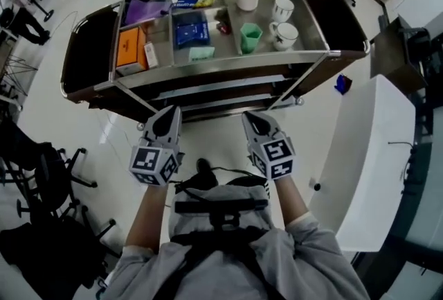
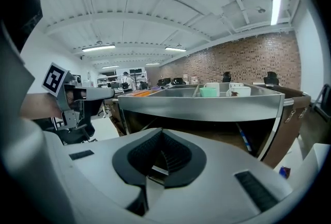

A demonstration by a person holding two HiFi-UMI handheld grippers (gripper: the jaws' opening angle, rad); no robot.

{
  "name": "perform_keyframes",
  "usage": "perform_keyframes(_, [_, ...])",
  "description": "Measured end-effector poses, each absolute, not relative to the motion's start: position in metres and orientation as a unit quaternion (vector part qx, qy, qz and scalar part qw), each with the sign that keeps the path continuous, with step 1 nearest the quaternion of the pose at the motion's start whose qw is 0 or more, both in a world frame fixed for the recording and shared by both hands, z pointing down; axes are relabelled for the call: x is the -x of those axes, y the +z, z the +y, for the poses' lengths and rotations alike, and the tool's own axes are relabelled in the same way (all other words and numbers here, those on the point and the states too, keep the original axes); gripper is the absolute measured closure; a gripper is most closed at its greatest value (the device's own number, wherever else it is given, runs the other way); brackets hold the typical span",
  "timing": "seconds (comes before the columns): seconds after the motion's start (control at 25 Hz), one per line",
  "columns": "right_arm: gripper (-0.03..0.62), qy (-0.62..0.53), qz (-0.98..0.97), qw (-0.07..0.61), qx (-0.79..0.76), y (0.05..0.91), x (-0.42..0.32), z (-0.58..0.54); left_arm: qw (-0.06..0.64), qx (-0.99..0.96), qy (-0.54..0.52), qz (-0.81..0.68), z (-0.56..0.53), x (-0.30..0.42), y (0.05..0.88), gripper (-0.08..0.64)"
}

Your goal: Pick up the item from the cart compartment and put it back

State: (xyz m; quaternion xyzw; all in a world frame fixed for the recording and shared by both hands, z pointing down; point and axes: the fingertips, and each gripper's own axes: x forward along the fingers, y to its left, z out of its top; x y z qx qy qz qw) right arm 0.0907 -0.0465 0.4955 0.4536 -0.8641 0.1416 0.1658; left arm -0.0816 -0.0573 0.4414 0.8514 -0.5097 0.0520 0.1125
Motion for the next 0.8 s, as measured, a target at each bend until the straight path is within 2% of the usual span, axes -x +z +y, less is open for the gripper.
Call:
perform_keyframes(0.52, [0.583, 0.103, -0.877, 0.165, -0.44, 0.45, -0.038, -0.114, 0.121, -0.874, 0.044, -0.469, -0.122, 0.091, 0.427, 0.565])
perform_keyframes(0.8, [0.581, 0.05, -0.876, 0.202, -0.435, 0.426, -0.029, -0.153, 0.122, -0.881, 0.036, -0.457, -0.139, 0.085, 0.422, 0.565])
